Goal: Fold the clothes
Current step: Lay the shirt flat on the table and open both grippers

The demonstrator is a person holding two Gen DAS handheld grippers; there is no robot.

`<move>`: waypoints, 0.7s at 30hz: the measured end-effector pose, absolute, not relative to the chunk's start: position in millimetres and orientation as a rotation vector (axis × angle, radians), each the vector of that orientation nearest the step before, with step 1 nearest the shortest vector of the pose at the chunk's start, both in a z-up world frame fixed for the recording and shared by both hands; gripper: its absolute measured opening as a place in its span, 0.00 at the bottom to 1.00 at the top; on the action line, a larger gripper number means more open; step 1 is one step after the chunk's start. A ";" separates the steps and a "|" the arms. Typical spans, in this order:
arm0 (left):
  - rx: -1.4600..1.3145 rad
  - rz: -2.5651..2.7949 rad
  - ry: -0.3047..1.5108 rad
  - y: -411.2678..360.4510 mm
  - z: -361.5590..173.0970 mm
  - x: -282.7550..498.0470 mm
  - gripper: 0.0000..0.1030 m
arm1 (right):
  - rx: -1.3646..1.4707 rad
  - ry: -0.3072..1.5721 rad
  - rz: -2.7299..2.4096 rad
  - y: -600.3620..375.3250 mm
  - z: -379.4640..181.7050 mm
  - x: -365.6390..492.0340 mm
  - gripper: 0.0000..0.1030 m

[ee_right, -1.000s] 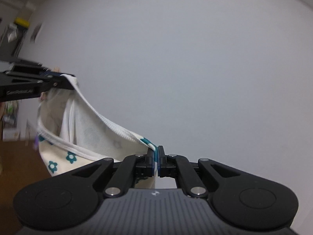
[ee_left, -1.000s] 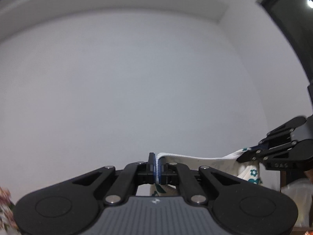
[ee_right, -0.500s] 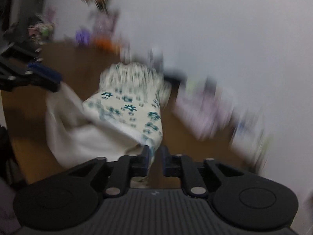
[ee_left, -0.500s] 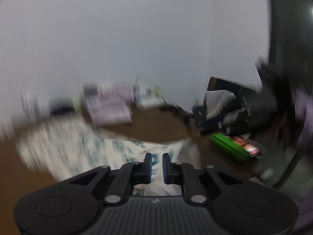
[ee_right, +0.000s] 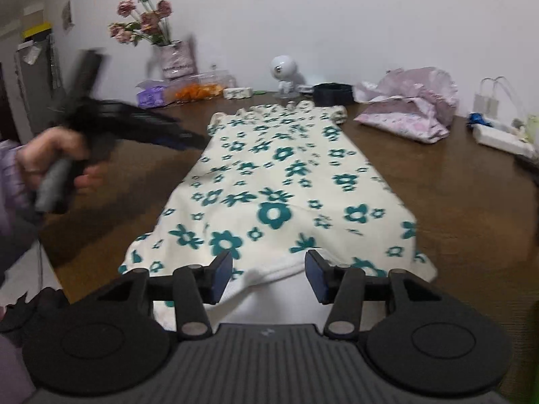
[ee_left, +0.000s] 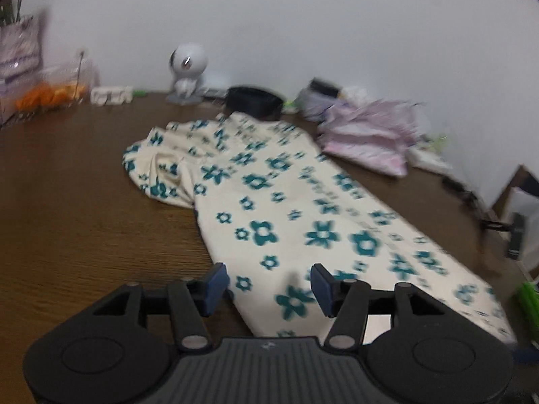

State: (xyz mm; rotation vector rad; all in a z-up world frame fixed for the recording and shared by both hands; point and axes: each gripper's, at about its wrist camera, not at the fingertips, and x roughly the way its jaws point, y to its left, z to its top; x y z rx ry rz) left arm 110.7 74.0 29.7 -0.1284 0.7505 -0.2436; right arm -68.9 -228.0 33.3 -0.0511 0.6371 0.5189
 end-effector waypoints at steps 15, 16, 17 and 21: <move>-0.114 -0.339 0.787 64.0 40.5 2.9 0.54 | -0.065 0.620 0.559 -242.0 24.6 -75.8 0.36; -0.120 -0.349 0.802 59.7 37.1 -4.9 0.54 | -0.062 0.613 0.543 -243.1 25.4 -77.5 0.36; -0.112 -0.368 0.814 54.8 35.5 -14.1 0.54 | -0.059 0.606 0.528 -244.2 26.1 -79.3 0.36; -0.076 -0.488 0.804 35.6 36.8 -54.4 0.62 | -0.049 0.578 0.456 -249.8 28.9 -85.6 0.36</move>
